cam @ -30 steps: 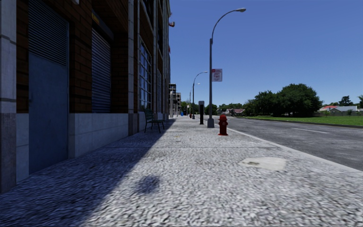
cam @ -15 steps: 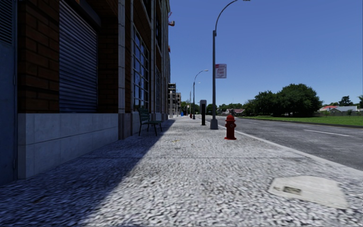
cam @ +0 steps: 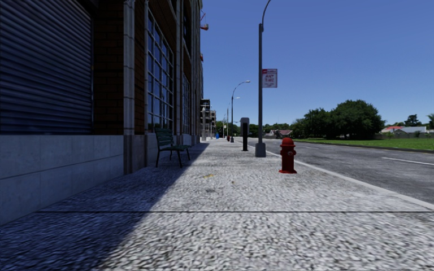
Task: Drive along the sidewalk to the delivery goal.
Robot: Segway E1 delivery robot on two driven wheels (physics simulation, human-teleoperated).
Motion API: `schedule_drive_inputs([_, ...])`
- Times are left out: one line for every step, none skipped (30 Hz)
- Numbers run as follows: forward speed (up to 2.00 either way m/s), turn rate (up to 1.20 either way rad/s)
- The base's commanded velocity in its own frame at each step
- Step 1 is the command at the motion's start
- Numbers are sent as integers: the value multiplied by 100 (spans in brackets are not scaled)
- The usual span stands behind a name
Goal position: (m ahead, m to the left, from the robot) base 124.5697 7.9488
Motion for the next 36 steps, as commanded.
schedule_drive_inputs([200, -21])
schedule_drive_inputs([200, -21])
schedule_drive_inputs([200, -21])
schedule_drive_inputs([200, -21])
schedule_drive_inputs([200, -21])
schedule_drive_inputs([200, -21])
schedule_drive_inputs([200, 0])
schedule_drive_inputs([200, 0])
schedule_drive_inputs([200, 0])
schedule_drive_inputs([200, 0])
schedule_drive_inputs([200, 0])
schedule_drive_inputs([200, 0])
schedule_drive_inputs([200, 0])
schedule_drive_inputs([200, 0])
schedule_drive_inputs([200, 0])
schedule_drive_inputs([200, 0])
schedule_drive_inputs([200, 0])
schedule_drive_inputs([200, 0])
schedule_drive_inputs([200, 0])
schedule_drive_inputs([200, 0])
schedule_drive_inputs([200, 0])
schedule_drive_inputs([200, 0])
schedule_drive_inputs([200, 0])
schedule_drive_inputs([200, 0])
schedule_drive_inputs([200, 0])
schedule_drive_inputs([199, 0])
schedule_drive_inputs([197, 0])
schedule_drive_inputs([196, 0])
schedule_drive_inputs([196, 0])
schedule_drive_inputs([196, 0])
schedule_drive_inputs([196, 0])
schedule_drive_inputs([196, 0])
schedule_drive_inputs([196, 0])
schedule_drive_inputs([196, 0])
schedule_drive_inputs([196, 0])
schedule_drive_inputs([196, 0])
